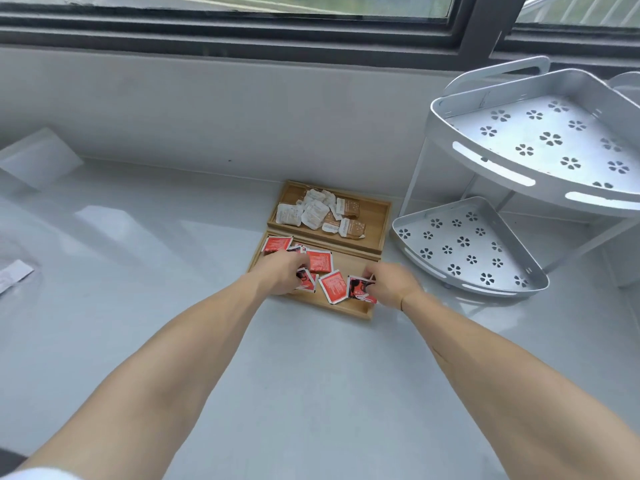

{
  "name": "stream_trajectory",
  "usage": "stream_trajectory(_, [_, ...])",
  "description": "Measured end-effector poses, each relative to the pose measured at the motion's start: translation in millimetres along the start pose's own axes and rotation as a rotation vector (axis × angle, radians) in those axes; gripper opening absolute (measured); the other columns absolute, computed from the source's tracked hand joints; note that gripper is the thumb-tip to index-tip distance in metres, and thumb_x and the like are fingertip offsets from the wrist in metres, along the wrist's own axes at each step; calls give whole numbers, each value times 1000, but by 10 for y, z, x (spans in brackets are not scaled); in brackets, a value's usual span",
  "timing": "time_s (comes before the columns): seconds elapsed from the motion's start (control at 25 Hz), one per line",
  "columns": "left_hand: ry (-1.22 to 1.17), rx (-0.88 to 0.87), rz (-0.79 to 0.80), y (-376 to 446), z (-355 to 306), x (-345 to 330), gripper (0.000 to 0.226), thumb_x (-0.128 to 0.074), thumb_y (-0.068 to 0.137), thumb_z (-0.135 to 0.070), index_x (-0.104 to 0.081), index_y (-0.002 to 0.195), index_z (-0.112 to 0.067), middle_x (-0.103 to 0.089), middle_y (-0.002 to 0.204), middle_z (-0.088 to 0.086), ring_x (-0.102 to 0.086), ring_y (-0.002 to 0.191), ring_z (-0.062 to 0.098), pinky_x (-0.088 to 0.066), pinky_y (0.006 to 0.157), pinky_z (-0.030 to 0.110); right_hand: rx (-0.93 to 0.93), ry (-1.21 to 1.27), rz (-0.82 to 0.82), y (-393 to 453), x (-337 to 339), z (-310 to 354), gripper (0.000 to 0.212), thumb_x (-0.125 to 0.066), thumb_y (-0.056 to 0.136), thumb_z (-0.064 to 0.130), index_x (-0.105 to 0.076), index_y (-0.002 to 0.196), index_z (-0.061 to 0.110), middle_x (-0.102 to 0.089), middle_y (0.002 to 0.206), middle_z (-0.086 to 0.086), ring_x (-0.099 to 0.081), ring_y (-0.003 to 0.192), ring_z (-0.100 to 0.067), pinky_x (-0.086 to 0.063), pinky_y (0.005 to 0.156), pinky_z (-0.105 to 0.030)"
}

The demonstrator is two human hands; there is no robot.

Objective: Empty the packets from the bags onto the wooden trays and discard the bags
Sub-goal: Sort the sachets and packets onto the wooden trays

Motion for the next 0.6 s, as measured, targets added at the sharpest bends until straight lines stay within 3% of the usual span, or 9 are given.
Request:
stream_trajectory(0.16, [105, -41, -24, 36, -1, -96, 30, -60, 85, -21, -61, 114, -27, -69, 111, 3, -63, 100, 29, -55, 76, 38, 27, -52, 59, 102, -185, 86, 23, -55, 87, 13, -65, 103, 24, -70, 103, -3, -61, 97, -24, -48, 71, -32])
stream_trajectory(0.36, [164, -97, -145, -26, -49, -59, 35, -64, 88, -24, -57, 122, -22, -61, 119, 2, -55, 110, 25, -48, 74, 36, 1, -115, -64, 51, -202, 77, 22, -54, 86, 14, -65, 103, 23, -70, 102, -4, -63, 94, -27, -53, 73, -35])
stream_trajectory(0.6, [97, -77, -174, -178, -33, 2, 34, -62, 90, -23, -58, 123, -21, -58, 121, 3, -53, 113, 25, -49, 78, 38, 35, -159, -176, -99, -186, 197, 31, -55, 89, 21, -62, 120, 21, -61, 122, -4, -54, 114, -27, -51, 85, -40])
Point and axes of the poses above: each hand's wrist, its own y-axis towards the middle knuckle, its own x-axis out of the back of the hand, z = x × y, the point moved 7 cm from there along y, towards the middle knuckle
